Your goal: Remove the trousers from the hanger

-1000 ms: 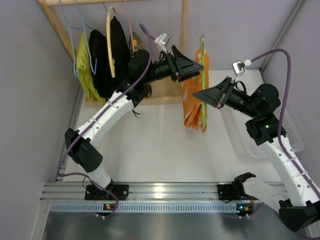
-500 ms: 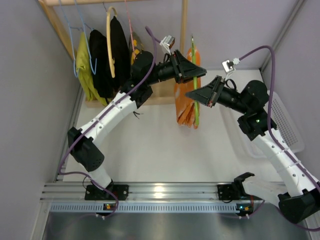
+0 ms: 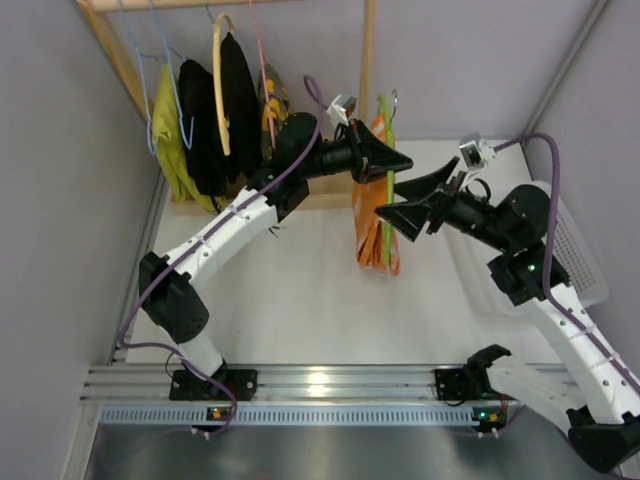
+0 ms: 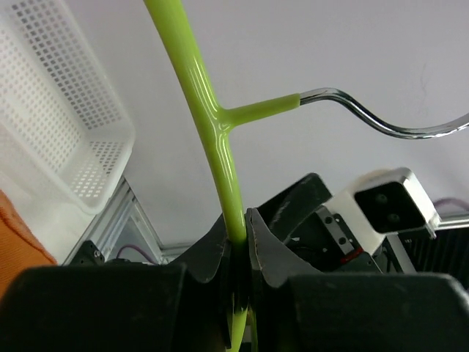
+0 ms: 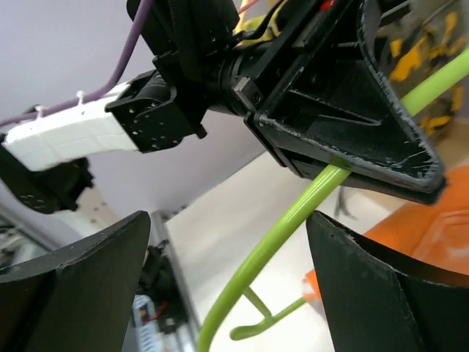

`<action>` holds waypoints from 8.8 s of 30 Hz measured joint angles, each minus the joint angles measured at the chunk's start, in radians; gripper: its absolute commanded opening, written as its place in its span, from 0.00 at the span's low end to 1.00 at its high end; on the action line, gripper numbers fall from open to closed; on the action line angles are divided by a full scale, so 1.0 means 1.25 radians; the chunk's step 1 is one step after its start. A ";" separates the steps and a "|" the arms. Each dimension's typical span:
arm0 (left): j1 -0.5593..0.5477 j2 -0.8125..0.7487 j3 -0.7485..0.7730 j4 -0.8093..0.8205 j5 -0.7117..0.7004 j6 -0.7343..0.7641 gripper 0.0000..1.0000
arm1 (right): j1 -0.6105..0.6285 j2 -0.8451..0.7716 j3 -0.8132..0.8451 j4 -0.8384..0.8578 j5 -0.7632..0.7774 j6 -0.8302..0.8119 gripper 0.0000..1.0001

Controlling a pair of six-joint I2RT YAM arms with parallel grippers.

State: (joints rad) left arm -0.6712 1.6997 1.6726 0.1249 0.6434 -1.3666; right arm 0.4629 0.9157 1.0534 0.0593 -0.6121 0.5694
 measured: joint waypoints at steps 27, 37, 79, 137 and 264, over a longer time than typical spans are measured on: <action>0.027 -0.001 0.025 -0.082 -0.003 -0.028 0.00 | -0.001 -0.209 -0.467 0.086 0.187 -0.468 0.99; 0.027 -0.001 0.064 -0.082 -0.004 -0.027 0.00 | 0.000 -0.131 -0.546 0.272 0.204 -0.504 0.99; 0.027 0.000 0.127 -0.085 -0.013 -0.036 0.00 | 0.096 0.114 -0.594 0.486 0.367 -0.551 0.99; 0.018 0.004 0.095 -0.065 -0.032 -0.054 0.00 | 0.158 0.177 -0.457 0.475 0.559 -0.553 0.83; 0.100 -0.266 -0.279 -0.029 0.011 0.174 0.00 | -0.347 -0.238 -0.464 -0.049 1.039 -0.921 0.00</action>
State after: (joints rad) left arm -0.5465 1.3678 1.3235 0.0891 0.6571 -1.1496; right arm 0.0296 0.6182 0.4740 -0.0013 0.6861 -0.5823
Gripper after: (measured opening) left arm 0.133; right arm 0.132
